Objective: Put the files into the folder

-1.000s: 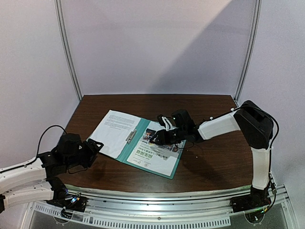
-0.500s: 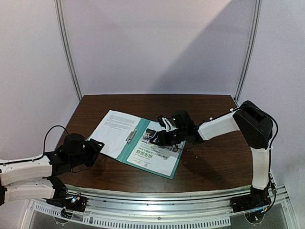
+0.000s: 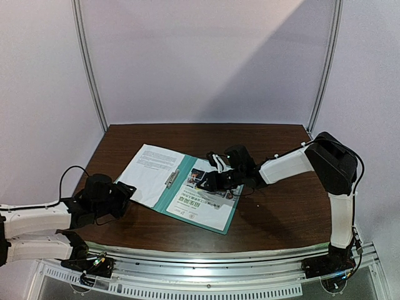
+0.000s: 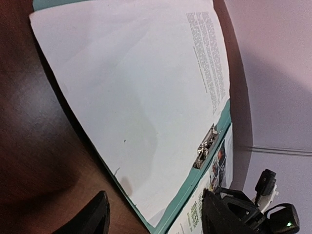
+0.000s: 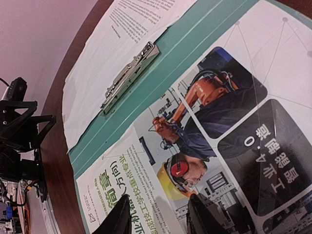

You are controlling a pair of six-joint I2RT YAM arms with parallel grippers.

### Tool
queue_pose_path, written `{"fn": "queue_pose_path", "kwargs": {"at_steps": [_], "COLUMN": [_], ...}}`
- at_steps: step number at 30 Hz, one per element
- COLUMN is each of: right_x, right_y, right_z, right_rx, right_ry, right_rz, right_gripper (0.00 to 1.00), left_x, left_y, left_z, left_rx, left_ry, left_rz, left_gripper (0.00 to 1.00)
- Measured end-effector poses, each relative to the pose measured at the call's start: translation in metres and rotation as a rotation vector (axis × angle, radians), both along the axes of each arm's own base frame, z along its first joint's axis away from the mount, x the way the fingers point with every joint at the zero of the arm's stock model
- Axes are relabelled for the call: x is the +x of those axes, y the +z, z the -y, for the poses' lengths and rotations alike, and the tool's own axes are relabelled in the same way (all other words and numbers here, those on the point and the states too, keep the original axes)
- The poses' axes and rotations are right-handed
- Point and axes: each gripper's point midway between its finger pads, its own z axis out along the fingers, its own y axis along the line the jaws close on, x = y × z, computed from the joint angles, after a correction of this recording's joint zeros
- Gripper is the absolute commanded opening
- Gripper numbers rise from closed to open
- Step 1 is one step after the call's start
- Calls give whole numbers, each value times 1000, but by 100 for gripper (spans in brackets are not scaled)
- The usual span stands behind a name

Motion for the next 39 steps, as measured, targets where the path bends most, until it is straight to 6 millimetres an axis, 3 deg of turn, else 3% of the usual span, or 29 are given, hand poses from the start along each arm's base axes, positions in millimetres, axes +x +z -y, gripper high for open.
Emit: {"fn": "queue_pose_path", "kwargs": {"at_steps": [13, 39], "right_x": [0, 5], "right_y": [-4, -5], "right_z": [0, 2], "right_rx": [-5, 7], "right_ry": [0, -5], "right_rz": [-5, -4], "right_gripper": [38, 37], "left_x": [-2, 15], "left_y": [-19, -20], "left_z": [-6, 0], "left_rx": [-34, -133], "left_ry": [44, 88], "left_rz": [-31, 62], "left_gripper": [61, 52]}}
